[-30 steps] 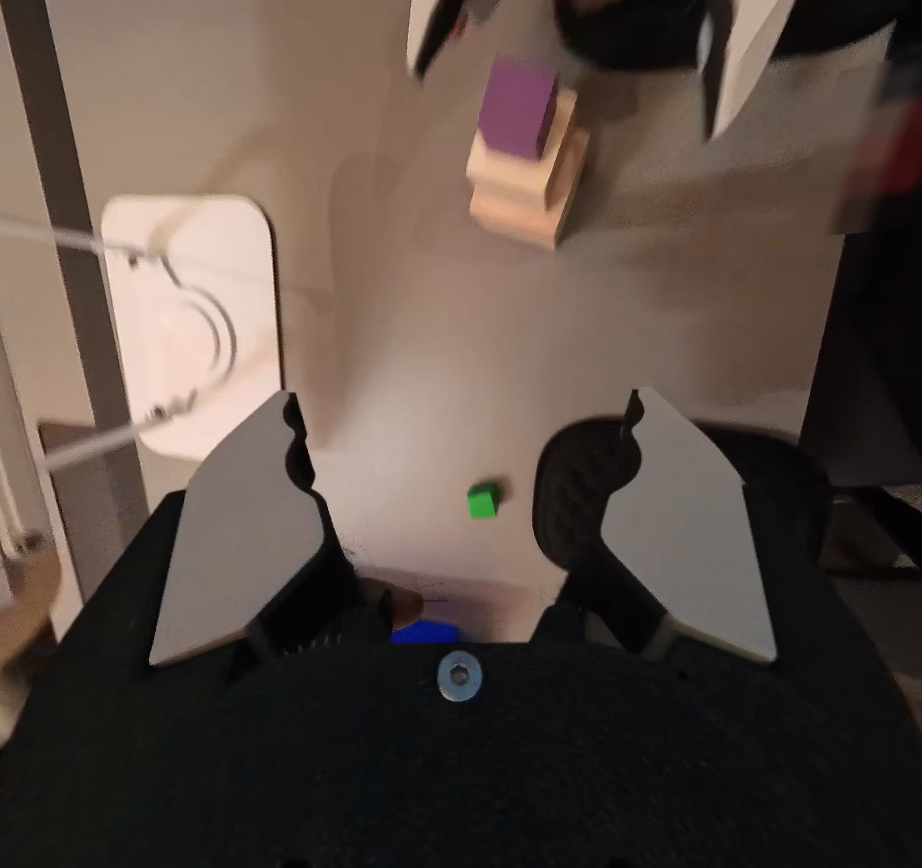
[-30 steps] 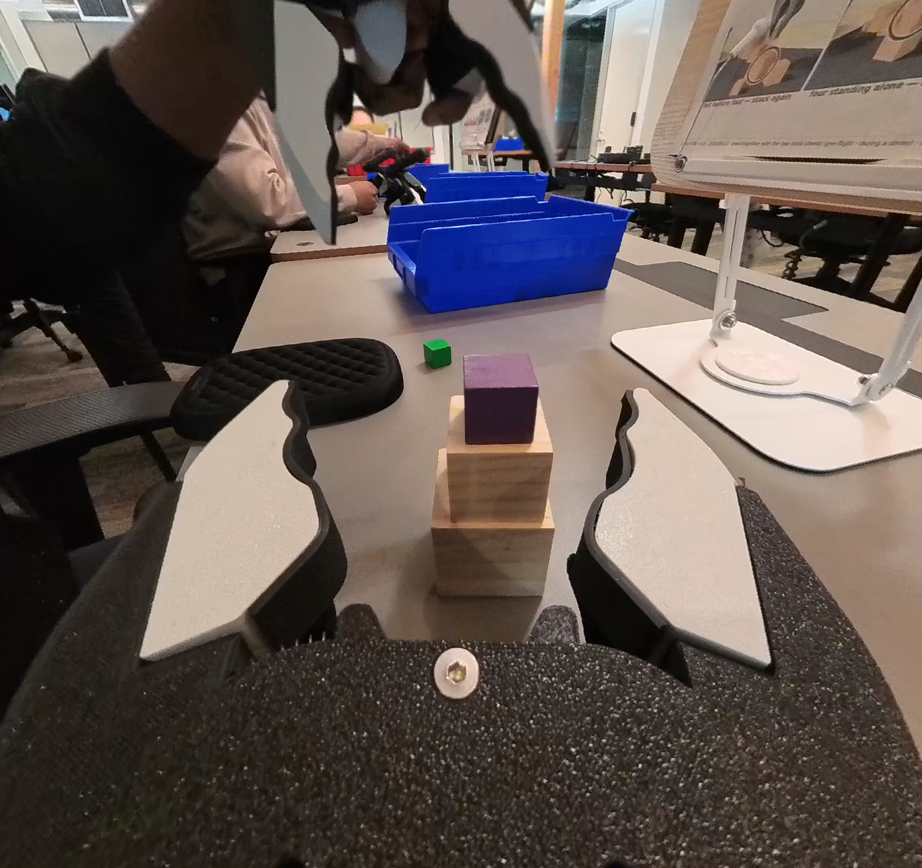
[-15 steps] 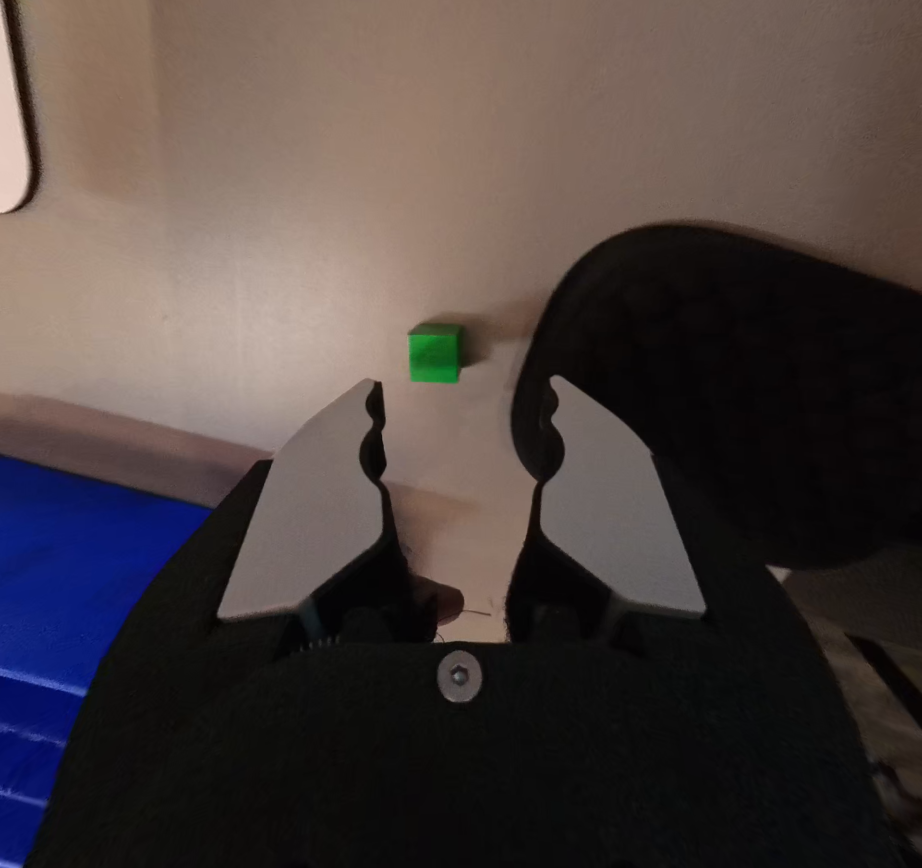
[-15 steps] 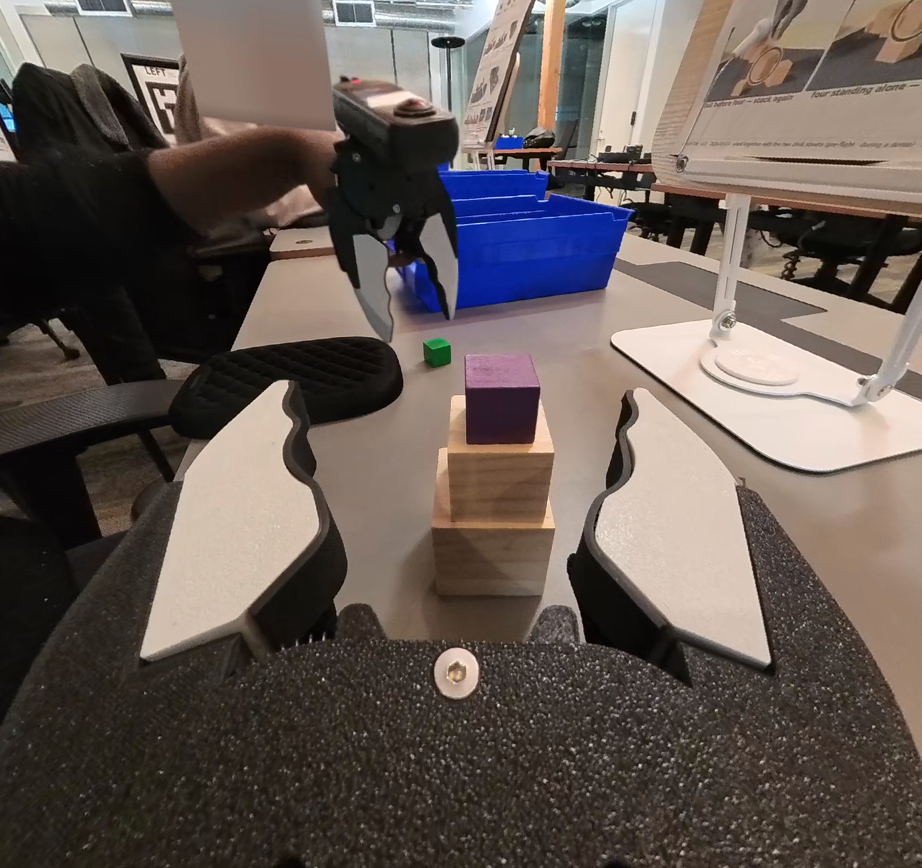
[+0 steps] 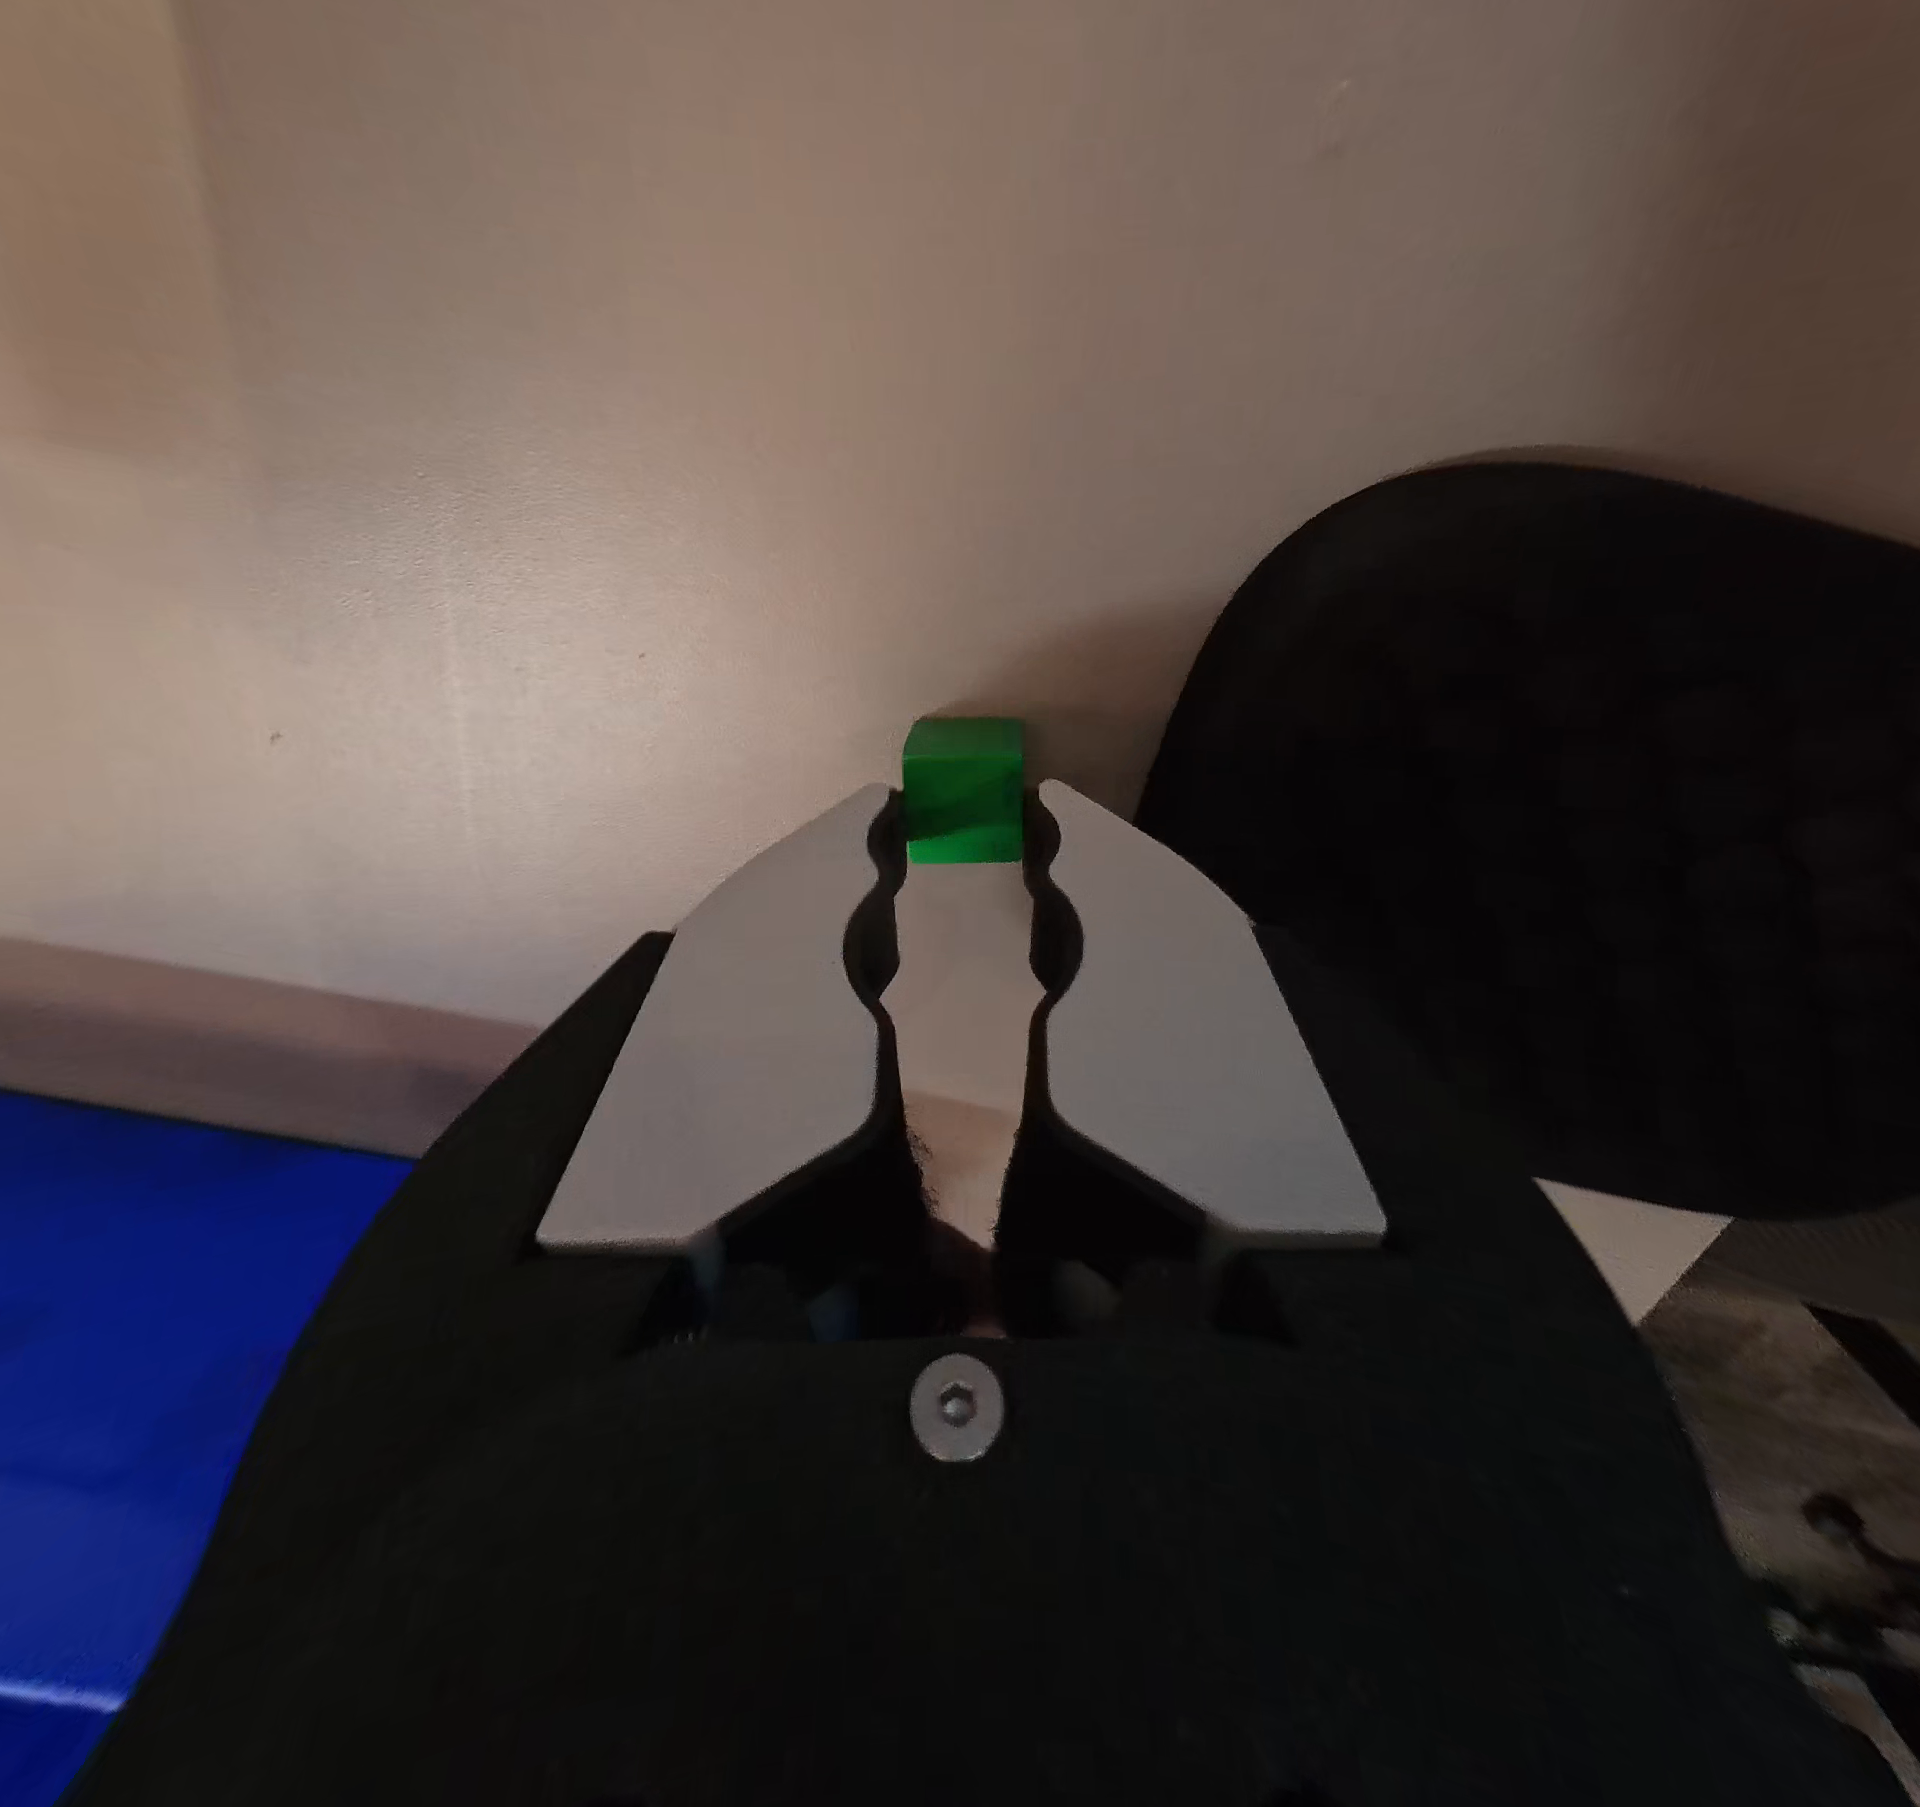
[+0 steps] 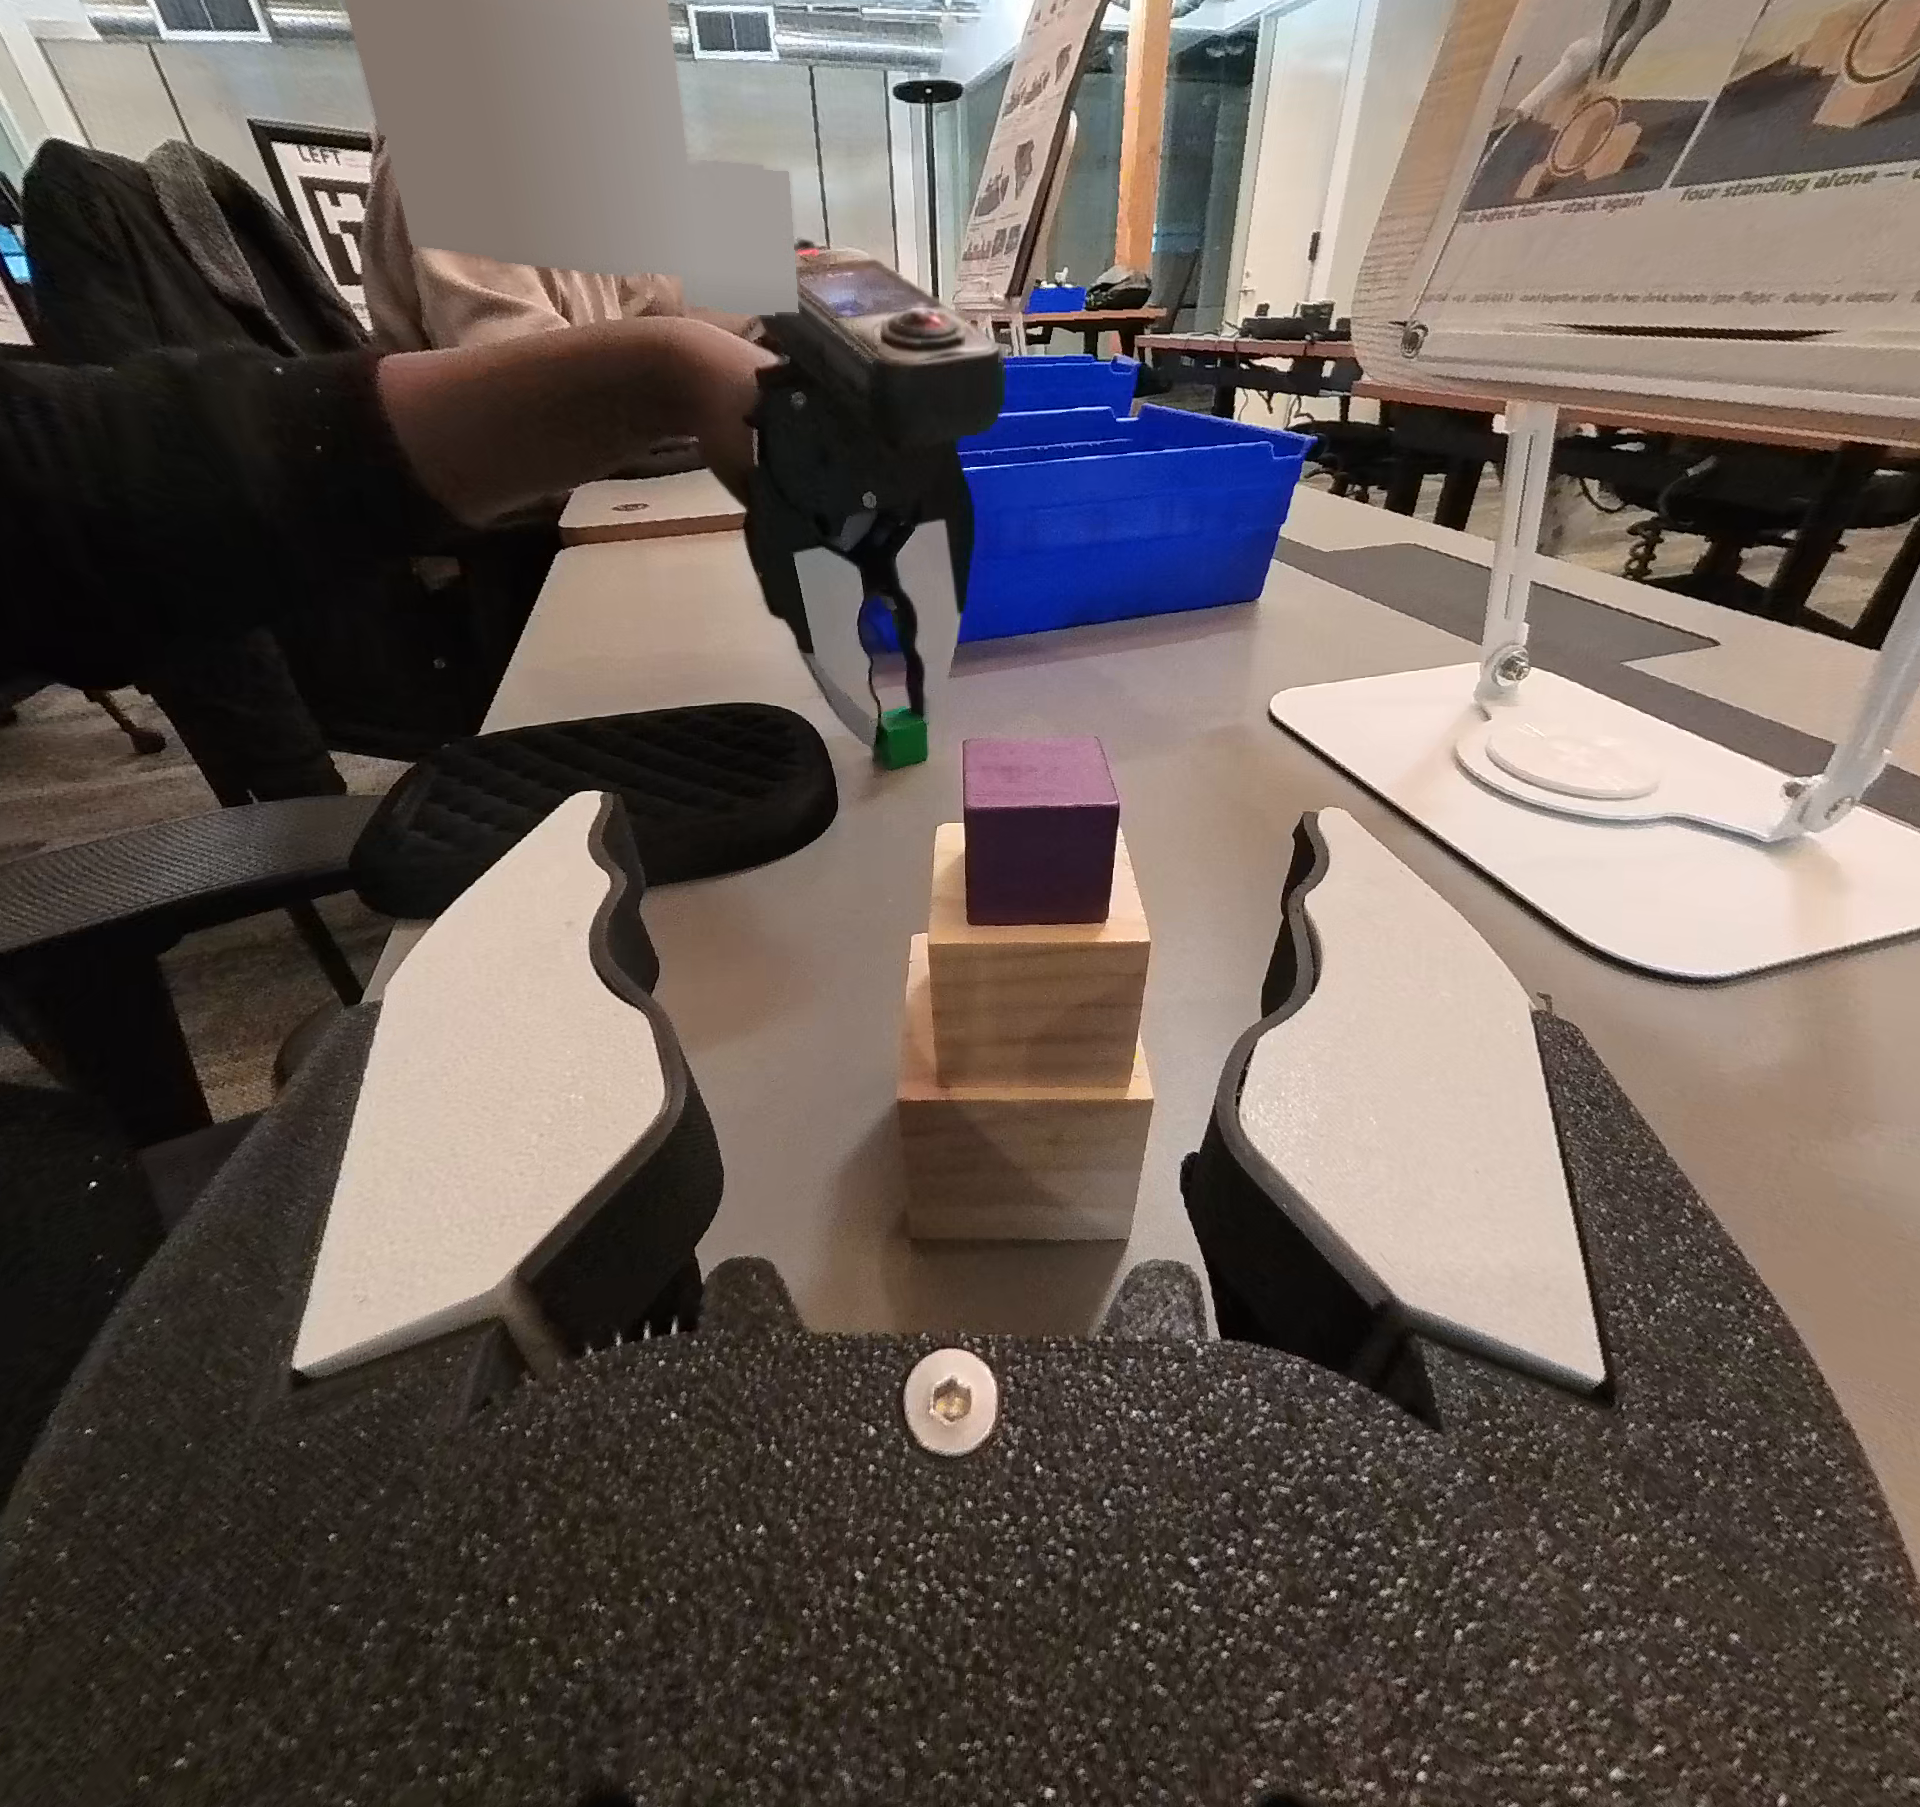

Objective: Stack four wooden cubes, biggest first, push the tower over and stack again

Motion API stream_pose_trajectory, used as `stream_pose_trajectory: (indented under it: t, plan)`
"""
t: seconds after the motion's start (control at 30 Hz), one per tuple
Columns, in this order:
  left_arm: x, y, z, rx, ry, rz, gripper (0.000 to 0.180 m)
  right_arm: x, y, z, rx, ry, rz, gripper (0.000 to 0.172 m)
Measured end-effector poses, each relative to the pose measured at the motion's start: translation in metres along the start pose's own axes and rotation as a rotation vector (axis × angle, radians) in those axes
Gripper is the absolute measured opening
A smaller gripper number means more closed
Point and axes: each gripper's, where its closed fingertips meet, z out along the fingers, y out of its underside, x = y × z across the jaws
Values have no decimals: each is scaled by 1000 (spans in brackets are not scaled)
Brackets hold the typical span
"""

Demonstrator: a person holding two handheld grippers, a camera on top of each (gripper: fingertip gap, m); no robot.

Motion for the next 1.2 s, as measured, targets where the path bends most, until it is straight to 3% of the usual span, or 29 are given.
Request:
stream_pose_trajectory:
  t: [0.17,0.3,0.43,0.63,0.77,1.2]
  plan:
    - [4,-29,-34,76,17,59,21,0,1,1,-5,-5,8,115]
    - [23,-89,-73,155,22,213,21,0,2,1,-14,-4,5,115]
    - [44,-148,-91,176,1,384,21,0,2,1,-13,-2,2,115]
    - [53,-203,-104,166,-13,496,21,0,2,1,-16,-1,6,115]
    - [52,-213,-98,83,-29,539,21,0,2,1,-18,-5,6,115]
    - [60,-231,-92,48,-1,556,21,-2,1,1,-15,-10,-1,115]
